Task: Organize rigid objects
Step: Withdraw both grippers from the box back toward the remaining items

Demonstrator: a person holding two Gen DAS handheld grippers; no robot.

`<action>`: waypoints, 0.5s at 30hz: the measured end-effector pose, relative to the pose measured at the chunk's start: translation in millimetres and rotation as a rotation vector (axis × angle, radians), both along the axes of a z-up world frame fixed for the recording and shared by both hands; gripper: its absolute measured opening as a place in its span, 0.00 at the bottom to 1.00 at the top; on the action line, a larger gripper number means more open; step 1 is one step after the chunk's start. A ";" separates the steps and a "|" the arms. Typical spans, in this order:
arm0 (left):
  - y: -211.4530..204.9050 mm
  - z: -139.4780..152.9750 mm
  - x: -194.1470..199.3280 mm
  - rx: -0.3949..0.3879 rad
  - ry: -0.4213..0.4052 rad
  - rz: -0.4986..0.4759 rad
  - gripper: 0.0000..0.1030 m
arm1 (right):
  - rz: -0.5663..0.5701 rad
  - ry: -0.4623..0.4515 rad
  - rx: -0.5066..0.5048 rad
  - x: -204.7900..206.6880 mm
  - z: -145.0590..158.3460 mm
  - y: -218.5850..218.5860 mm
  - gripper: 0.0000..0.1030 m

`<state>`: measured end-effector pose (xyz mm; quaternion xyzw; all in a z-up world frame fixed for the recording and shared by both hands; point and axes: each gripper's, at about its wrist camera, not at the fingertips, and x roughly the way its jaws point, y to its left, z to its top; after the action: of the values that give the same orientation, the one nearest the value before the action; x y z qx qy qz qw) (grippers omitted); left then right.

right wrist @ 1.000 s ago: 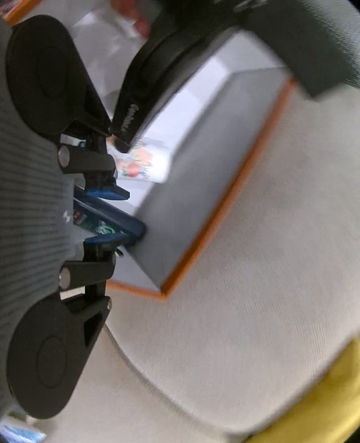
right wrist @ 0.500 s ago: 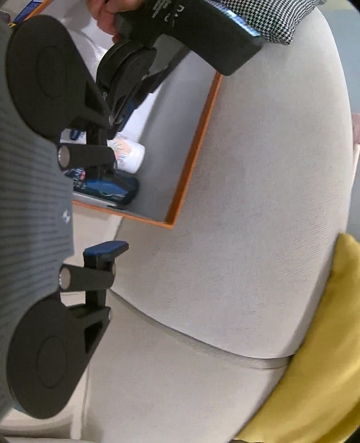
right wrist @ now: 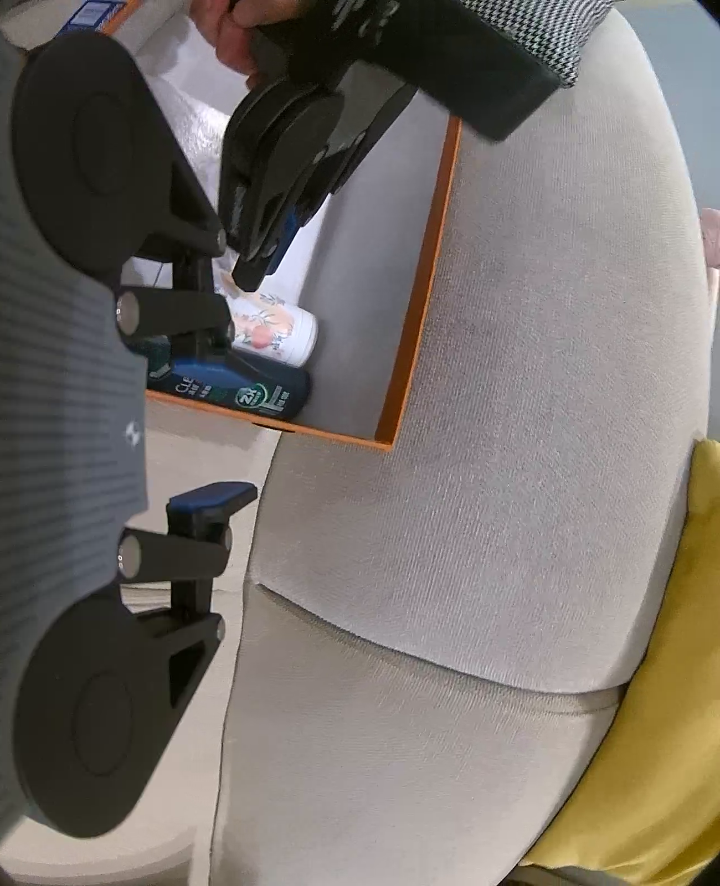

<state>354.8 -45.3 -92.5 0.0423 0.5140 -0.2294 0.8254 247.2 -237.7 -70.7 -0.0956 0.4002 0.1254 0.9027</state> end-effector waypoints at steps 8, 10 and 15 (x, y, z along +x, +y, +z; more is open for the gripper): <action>19.0 58.7 -87.3 -0.157 -0.099 0.017 0.10 | -0.061 -0.058 0.134 -55.3 22.0 -17.1 0.45; 22.8 66.1 -113.4 -0.185 -0.108 0.028 0.10 | -0.073 -0.070 0.161 -75.9 24.9 -21.1 0.46; 31.5 61.8 -168.3 -0.180 -0.100 0.084 0.10 | -0.128 -0.055 0.225 -127.6 24.5 -31.9 0.46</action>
<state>186.5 -13.9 -30.7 -0.0422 0.4509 -0.2375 0.8594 119.6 -269.6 -46.2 0.0284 0.3638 0.1090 0.9246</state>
